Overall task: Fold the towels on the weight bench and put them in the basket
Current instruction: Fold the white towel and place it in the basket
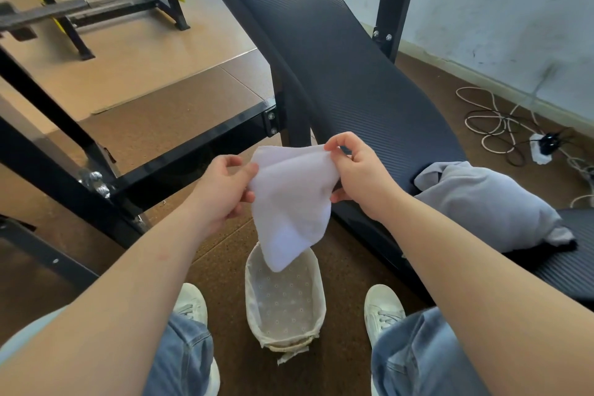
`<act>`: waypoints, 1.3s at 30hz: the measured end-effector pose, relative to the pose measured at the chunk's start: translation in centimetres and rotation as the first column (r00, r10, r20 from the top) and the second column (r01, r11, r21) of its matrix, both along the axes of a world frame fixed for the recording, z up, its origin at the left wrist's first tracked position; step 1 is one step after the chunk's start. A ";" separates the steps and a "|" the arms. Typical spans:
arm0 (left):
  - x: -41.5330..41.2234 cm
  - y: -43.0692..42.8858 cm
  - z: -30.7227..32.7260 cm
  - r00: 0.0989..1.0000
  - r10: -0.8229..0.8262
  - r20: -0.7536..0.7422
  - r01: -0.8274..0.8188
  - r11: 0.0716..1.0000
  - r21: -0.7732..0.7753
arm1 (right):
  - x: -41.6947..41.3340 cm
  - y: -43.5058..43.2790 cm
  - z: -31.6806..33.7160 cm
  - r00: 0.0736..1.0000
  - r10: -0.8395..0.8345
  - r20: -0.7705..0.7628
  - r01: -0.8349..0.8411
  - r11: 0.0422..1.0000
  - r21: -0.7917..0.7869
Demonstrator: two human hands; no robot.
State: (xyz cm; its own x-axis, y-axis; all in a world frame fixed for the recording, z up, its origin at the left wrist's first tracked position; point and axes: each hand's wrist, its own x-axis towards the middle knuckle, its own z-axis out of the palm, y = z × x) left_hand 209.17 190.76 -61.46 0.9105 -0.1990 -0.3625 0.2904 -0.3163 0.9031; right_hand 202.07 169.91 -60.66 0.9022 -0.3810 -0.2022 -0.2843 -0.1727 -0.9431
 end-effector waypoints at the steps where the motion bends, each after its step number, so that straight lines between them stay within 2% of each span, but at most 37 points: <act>1: 0.0 0.0 0.0 1.000 0.006 0.016 -0.006 1.000 -0.007 | -0.1 0.1 0.2 1.000 0.023 -0.008 -0.022 0.999 0.044; 4: 0.0 0.0 0.2 0.998 -0.002 0.069 0.006 0.999 -0.050 | -0.3 -0.1 0.5 0.988 0.153 -0.032 -0.148 0.980 0.137; 7: -0.1 0.0 0.5 0.992 -0.026 0.126 0.033 0.998 -0.057 | -0.5 -0.5 0.3 0.951 0.291 -0.107 -0.276 0.951 0.138; 10: -0.3 0.3 0.9 0.968 -0.127 0.218 0.125 0.992 0.020 | -0.5 -0.4 0.2 0.960 0.252 -0.122 -0.247 0.967 0.058; 13: -0.5 0.6 1.0 0.905 -0.282 0.318 0.215 0.949 0.228 | -0.4 -0.4 0.2 0.982 0.175 -0.075 -0.173 0.985 0.023; 16: -0.6 0.7 0.6 0.859 -0.381 0.343 0.239 0.889 0.390 | -0.6 -0.4 0.3 0.974 0.219 -0.063 -0.227 0.960 -0.164; 20: -0.7 0.7 -0.4 0.739 -0.507 0.443 0.180 0.783 0.596 | -0.8 0.0 0.1 0.966 0.245 -0.078 -0.251 0.830 -0.498; 24: -0.1 0.9 -1.0 0.731 -0.496 0.468 0.107 0.761 0.640 | -0.9 0.2 -0.3 0.972 0.219 -0.087 -0.228 0.780 -0.583; 26: -0.1 0.8 -1.2 0.748 -0.488 0.450 0.095 0.750 0.655 | -0.8 0.3 -0.3 0.966 0.227 -0.121 -0.254 0.779 -0.573; 30: 0.4 0.7 -0.9 0.821 -0.426 0.380 0.141 0.797 0.587 | -0.4 0.1 -0.2 0.958 0.234 -0.166 -0.287 0.818 -0.499; 35: 0.7 0.6 -0.3 0.911 -0.338 0.236 0.243 0.903 0.354 | -0.4 -1.3 -0.1 0.947 0.246 -0.209 -0.294 0.923 -0.247; 39: 0.4 0.5 0.0 0.952 -0.235 0.197 0.209 0.968 0.142 | -0.5 -1.9 0.1 0.960 0.247 -0.129 -0.249 0.969 0.005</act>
